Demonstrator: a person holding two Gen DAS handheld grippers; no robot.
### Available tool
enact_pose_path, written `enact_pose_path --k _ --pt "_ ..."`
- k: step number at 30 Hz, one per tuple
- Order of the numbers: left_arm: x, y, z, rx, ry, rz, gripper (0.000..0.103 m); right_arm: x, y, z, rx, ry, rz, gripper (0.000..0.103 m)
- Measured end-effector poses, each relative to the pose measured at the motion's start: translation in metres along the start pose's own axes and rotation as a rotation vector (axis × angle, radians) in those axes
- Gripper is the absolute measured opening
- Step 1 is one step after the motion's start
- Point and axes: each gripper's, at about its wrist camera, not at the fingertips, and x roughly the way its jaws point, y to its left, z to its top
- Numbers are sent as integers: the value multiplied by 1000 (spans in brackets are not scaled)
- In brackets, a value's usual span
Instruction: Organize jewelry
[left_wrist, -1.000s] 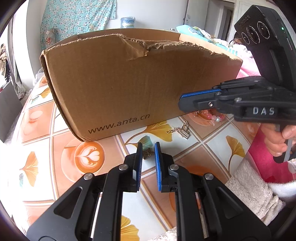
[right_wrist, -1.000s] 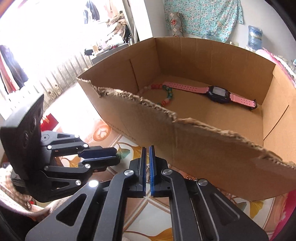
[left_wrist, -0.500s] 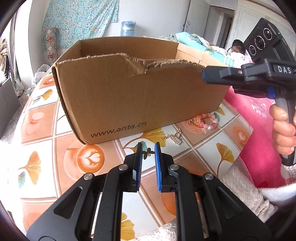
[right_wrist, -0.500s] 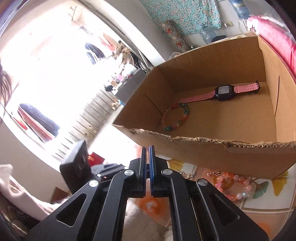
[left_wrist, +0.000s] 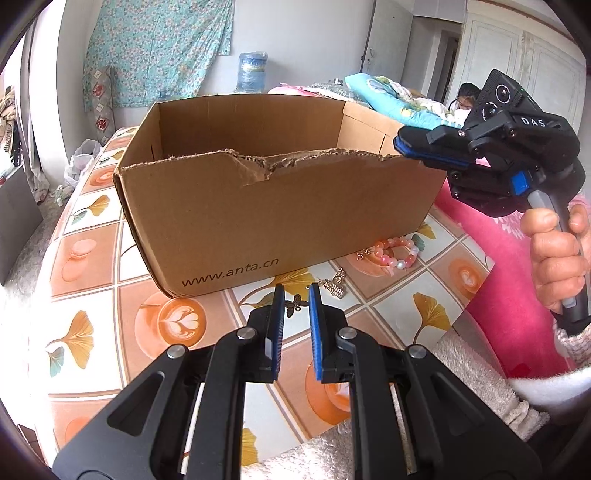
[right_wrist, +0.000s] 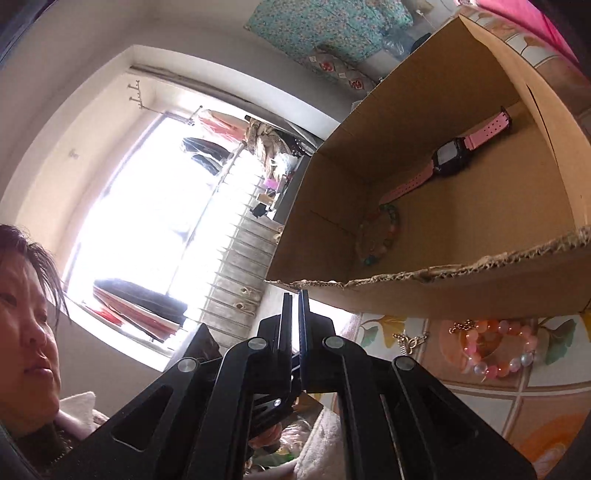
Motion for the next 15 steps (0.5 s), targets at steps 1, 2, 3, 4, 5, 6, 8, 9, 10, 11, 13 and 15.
enact_pose_path --k 1,2,3,4,5,6,8,9,10,11,13,15 --pt "2 0 -1 1 4 2 12 3 3 -2 -32 19 -50 4" --pt "3 0 -1 2 11 5 12 8 6 -5 -71 39 -107 5" --pt "5 0 -2 2 17 8 12 15 9 -10 -123 62 -182 6" --pt "6 1 -3 3 21 8 12 24 12 -16 -181 89 -260 8" --pt "8 1 -4 2 27 9 12 33 14 -21 -234 117 -328 9" --pt "10 2 -5 1 32 10 12 44 15 -28 -286 149 -392 16" --pt "12 4 -6 -2 40 10 12 64 16 -42 -381 199 -496 21" --pt "12 5 -6 -4 42 12 12 73 16 -47 -422 220 -532 22" --pt "13 6 -6 -5 44 13 12 79 15 -54 -460 229 -563 22" --pt "13 8 -7 -8 45 15 12 83 14 -57 -493 234 -586 22" --pt "14 11 -7 -15 49 18 12 90 15 -58 -541 248 -611 22" --pt "15 14 -8 -22 52 24 12 97 17 -59 -593 260 -646 22"
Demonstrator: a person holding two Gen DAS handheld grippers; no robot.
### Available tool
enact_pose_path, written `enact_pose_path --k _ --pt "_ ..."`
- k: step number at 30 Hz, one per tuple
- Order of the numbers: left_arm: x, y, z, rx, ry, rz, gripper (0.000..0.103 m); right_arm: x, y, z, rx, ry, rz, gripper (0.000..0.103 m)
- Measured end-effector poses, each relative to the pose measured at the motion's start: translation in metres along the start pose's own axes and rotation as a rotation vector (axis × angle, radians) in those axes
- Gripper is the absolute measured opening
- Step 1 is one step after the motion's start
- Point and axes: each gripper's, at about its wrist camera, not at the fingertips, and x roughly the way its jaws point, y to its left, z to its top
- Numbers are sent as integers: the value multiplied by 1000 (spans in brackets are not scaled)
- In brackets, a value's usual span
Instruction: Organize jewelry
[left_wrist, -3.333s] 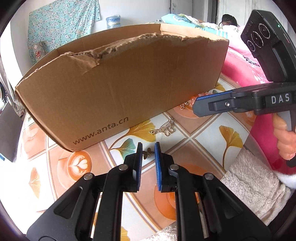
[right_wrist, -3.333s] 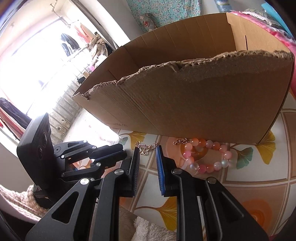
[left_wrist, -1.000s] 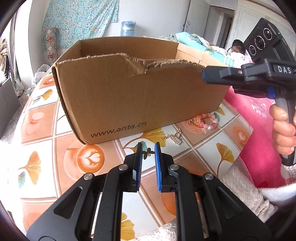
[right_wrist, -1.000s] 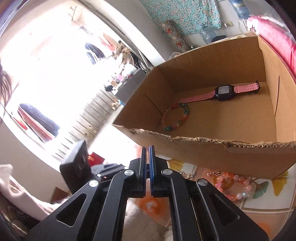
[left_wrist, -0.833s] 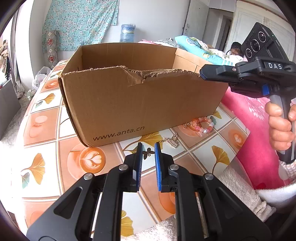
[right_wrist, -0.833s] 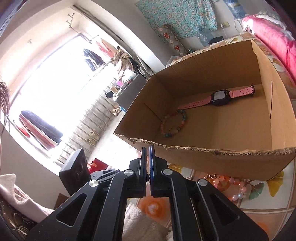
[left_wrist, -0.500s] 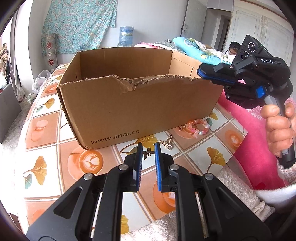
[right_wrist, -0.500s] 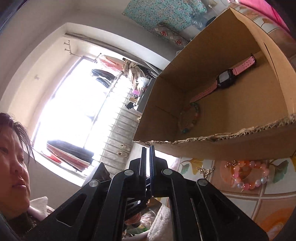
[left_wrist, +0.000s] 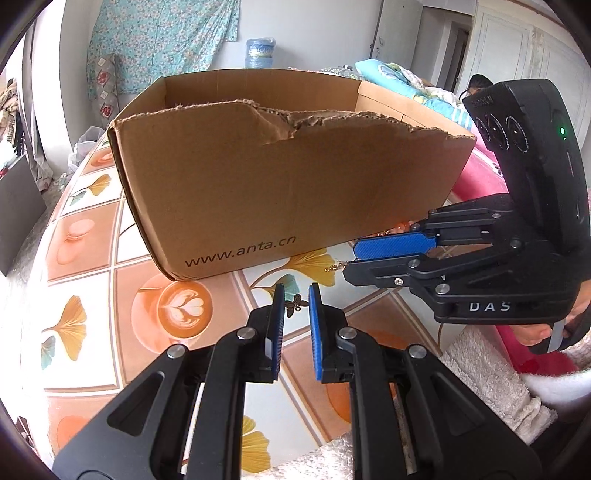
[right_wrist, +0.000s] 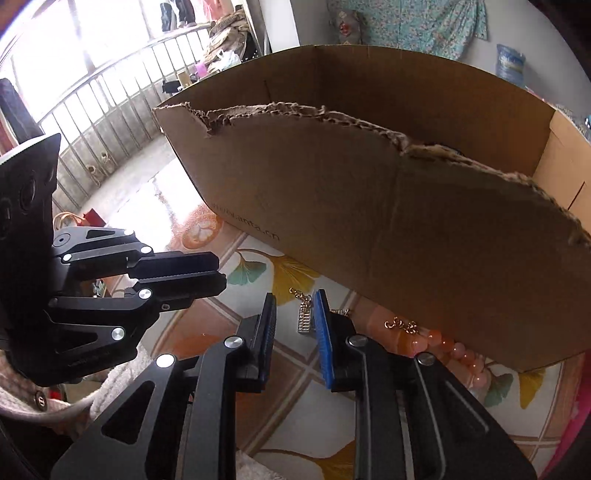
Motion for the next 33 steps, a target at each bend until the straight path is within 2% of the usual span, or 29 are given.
enact_pose_path --k 6,8,9,15,27,30,33 --pt "3 8 -2 -16 3 0 12 11 4 4 -96 33 -44 21" --pt "3 10 -3 -21 3 -4 12 11 3 4 -97 41 -41 16" --pt "1 12 -4 -22 2 -5 12 11 1 4 -96 47 -29 7" --pt "-3 12 -6 -21 -6 -5 12 7 1 8 -73 39 -14 3" --pt "-28 4 -7 -8 -49 6 12 -71 -47 21 198 -164 229 3" --pt "-44 -2 2 0 -87 -1 12 -91 -56 26 255 -230 297 3" --pt "-66 -16 15 46 -152 7 12 -110 -60 36 262 -295 308 3"
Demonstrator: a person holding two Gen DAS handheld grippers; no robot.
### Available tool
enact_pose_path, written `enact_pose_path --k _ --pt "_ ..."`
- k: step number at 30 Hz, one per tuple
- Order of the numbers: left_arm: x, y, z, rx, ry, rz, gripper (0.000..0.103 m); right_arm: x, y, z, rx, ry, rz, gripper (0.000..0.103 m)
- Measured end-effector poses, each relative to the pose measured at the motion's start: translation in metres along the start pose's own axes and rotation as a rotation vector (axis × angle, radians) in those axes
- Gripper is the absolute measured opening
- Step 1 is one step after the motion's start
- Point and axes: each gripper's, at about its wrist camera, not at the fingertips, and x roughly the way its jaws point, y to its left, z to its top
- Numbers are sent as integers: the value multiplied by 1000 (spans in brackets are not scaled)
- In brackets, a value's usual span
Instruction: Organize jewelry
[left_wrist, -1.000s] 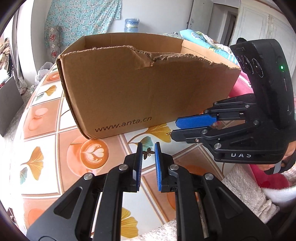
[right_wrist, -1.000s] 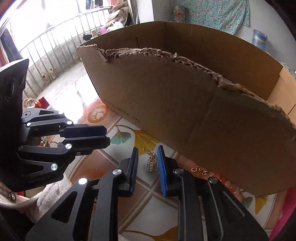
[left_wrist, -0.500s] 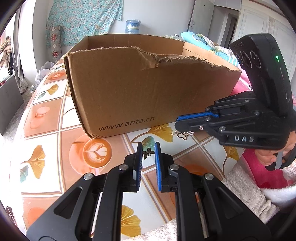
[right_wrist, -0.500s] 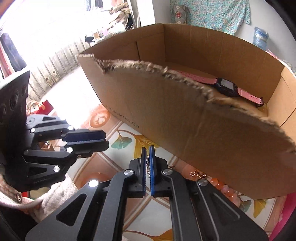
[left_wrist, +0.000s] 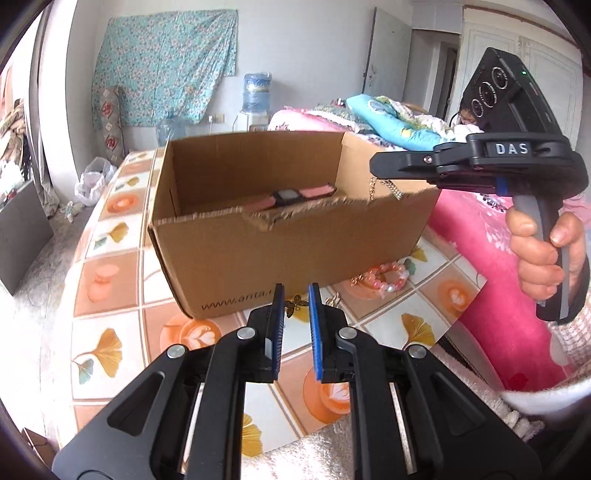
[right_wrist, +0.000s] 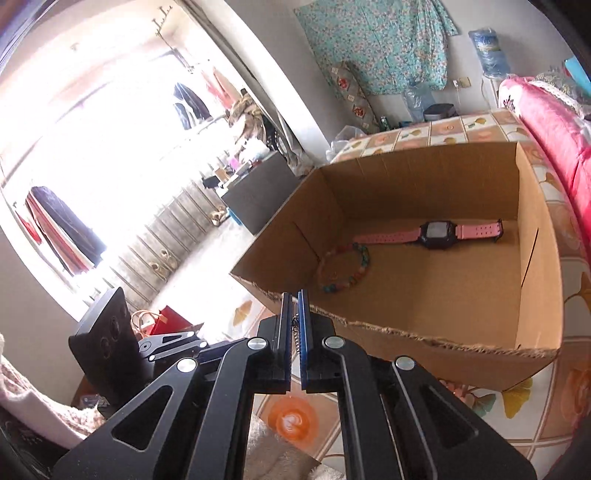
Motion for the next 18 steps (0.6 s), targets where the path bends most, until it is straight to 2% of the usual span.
enact_pose_path --k 5,9,13,16,18 --pt "-19 -16 44 41 -86 -56 12 -18 -2 29 -19 -63 -35 3" --pt "2 -13 84 36 -70 -98 12 -14 -22 49 13 -47 -67 3" --pt "59 -1 118 -15 73 -100 12 14 -60 61 110 51 -87 4" --pt "107 22 132 -133 211 -113 12 39 -86 66 163 129 -110 4" --pt "135 35 134 -198 275 -134 12 52 -98 70 184 166 -130 4"
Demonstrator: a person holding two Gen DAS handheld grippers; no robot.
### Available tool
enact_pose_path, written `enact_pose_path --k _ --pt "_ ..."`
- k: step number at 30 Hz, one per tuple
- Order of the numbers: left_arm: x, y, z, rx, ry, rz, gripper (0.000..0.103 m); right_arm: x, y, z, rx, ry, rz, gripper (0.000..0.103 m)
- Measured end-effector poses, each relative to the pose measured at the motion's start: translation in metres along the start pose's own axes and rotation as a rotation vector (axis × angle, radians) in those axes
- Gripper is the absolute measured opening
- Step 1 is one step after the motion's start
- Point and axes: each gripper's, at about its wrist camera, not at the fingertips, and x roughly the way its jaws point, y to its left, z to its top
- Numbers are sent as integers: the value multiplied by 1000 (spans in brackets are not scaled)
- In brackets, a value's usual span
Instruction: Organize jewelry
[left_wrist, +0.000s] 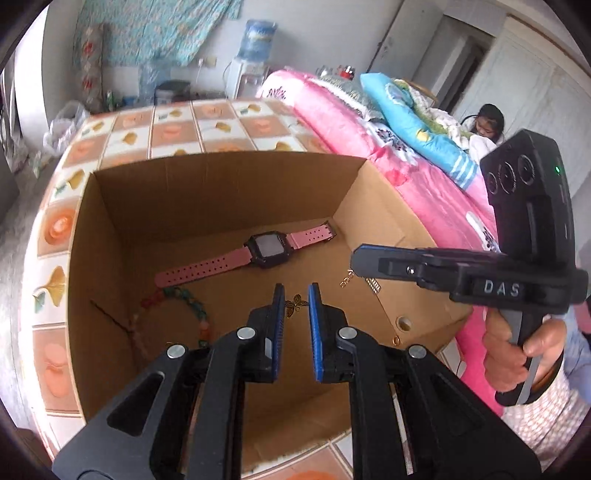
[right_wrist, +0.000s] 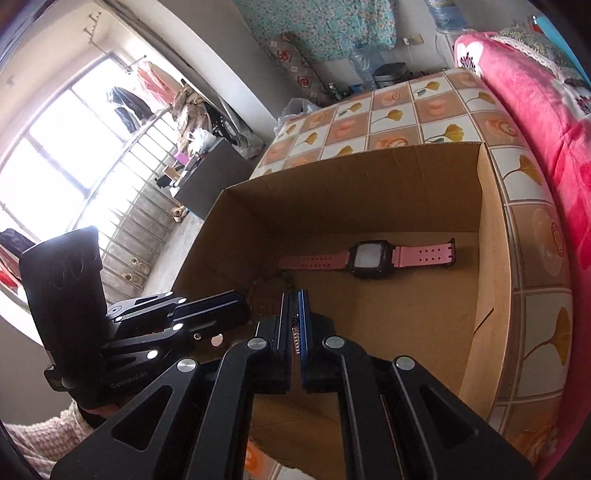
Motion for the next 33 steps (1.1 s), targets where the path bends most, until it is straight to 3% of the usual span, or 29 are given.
enact_pose_path --k 7,15,19,24,27,30,33 --pt "44 10 19 -88 104 57 16 24 -16 17 19 79 -48 5" --pt "42 16 18 -114 70 63 18 9 -17 18 10 2 -38 5" --pt "23 12 13 -98 -3 49 18 -7 -9 9 -47 -56 -20 5" --pt "-28 -3 -11 -7 -167 -35 18 -47 15 -23 -157 -185 20 5" --pt "-57 -15 -41 67 -231 -94 25 -76 35 -59 -254 -279 65 5" --pt "-74 -29 -76 149 -228 -114 26 -87 41 -98 -269 -293 118 5" --pt "-80 -37 -110 194 -198 -119 30 -78 34 -129 -212 -240 135 5"
